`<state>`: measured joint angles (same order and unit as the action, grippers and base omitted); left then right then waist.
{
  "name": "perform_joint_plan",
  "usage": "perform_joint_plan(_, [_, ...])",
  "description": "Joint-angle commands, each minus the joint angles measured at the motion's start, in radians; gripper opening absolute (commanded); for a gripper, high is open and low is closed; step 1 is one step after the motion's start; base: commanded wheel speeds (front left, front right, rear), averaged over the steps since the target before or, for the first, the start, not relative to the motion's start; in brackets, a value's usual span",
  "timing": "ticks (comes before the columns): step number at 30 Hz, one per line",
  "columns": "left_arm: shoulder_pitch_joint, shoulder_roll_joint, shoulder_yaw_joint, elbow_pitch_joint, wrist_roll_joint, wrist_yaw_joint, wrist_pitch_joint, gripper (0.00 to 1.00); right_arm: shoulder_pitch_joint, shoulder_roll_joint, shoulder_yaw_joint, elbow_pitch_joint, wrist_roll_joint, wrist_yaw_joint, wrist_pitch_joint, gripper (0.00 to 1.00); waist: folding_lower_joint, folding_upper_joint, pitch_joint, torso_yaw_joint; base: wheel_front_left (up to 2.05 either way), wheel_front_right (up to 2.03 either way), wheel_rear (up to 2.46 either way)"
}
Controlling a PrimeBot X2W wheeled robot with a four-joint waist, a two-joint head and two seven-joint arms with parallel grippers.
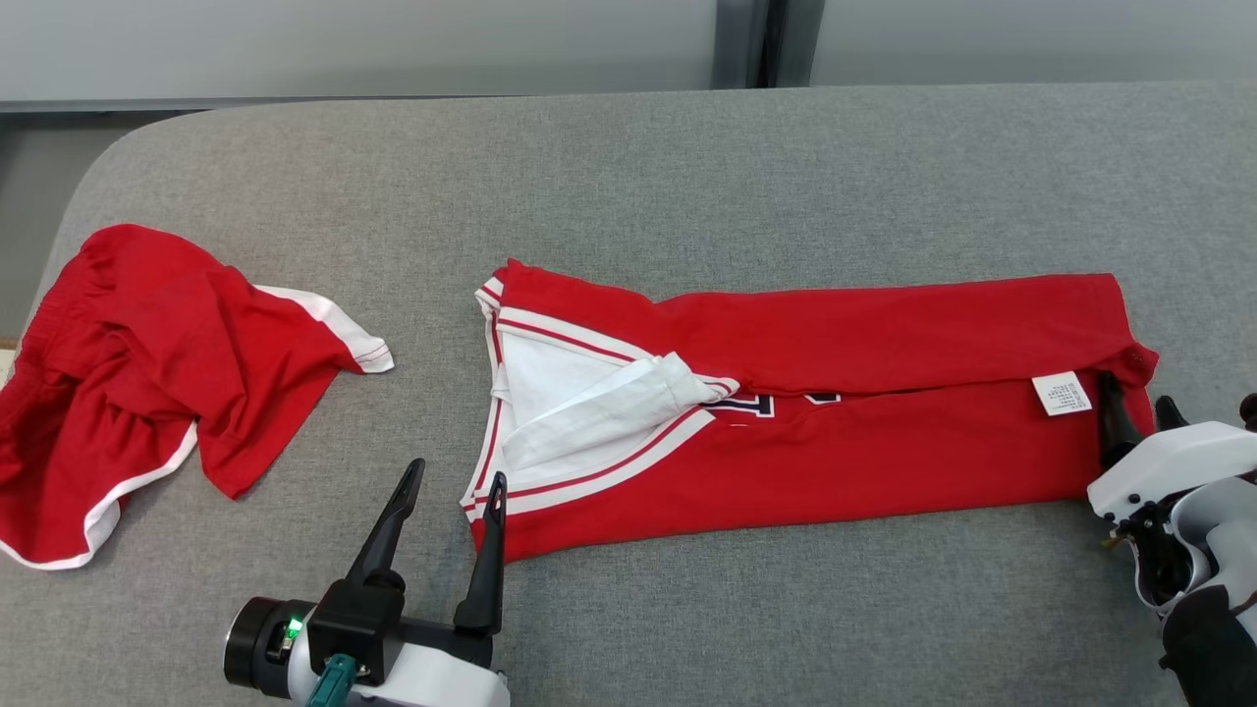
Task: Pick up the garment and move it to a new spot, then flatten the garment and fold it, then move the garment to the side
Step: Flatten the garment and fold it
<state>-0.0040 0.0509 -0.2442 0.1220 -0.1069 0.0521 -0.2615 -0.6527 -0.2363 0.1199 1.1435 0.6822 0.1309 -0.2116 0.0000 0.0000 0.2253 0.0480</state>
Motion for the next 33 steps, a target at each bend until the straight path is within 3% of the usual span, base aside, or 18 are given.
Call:
perform_joint_plan(1, [-0.013,0.002,0.0,-0.002,0.005,-0.007,-0.004,1.0,-0.015,-0.005,0.006,0.008,0.009,0.0,-0.006,1.0,0.0,0.0,0.005,0.004,0.0,0.0,0.0])
perform_joint_plan(14, [-0.028,0.002,-0.003,-0.009,0.02,-0.025,-0.004,1.0,-0.031,-0.013,0.05,0.063,0.065,0.0,-0.001,1.0,0.0,0.0,0.018,0.021,0.0,0.0,0.0])
perform_joint_plan(15, [-0.027,0.002,-0.003,-0.008,0.019,-0.027,-0.004,1.0,-0.03,-0.01,0.056,0.064,0.069,0.0,0.0,0.95,0.0,0.0,0.016,0.021,0.0,0.0,0.0])
perform_joint_plan(16, [-0.026,0.002,-0.004,-0.008,0.019,-0.029,-0.004,1.0,-0.029,-0.007,0.062,0.064,0.072,0.0,0.003,0.55,0.0,0.0,0.015,0.021,0.0,0.0,0.0])
perform_joint_plan(17, [-0.026,0.002,-0.006,-0.009,0.021,-0.031,-0.004,1.0,-0.028,-0.005,0.066,0.066,0.078,0.0,0.007,0.47,0.0,0.0,0.013,0.021,0.0,0.0,0.0])
perform_joint_plan(18, [-0.026,0.002,-0.009,-0.01,0.024,-0.033,-0.004,1.0,-0.024,-0.002,0.069,0.071,0.083,0.0,0.013,0.49,0.0,0.0,0.01,0.022,0.0,0.0,0.0])
perform_joint_plan(19, [-0.026,0.002,-0.012,-0.012,0.027,-0.034,-0.004,1.0,-0.019,-0.003,0.071,0.074,0.087,0.0,0.015,0.8,0.0,0.0,0.006,0.024,0.0,0.0,0.0])
perform_joint_plan(20, [-0.024,0.002,-0.013,-0.013,0.029,-0.036,-0.004,1.0,-0.012,-0.011,0.072,0.075,0.091,0.0,0.012,1.0,0.0,0.0,0.003,0.026,0.0,0.0,0.0])
perform_joint_plan(27, [0.008,0.002,-0.002,-0.022,0.021,-0.026,-0.004,1.0,0.018,-0.072,0.066,0.007,0.12,0.0,-0.042,1.0,0.0,0.0,-0.007,0.016,0.0,0.0,0.0])
perform_joint_plan(33, [-0.002,0.002,-0.017,-0.019,0.024,-0.039,-0.004,1.0,-0.008,-0.068,0.079,-0.041,0.124,0.0,-0.052,1.0,0.0,0.0,-0.018,-0.009,0.0,0.0,0.0])
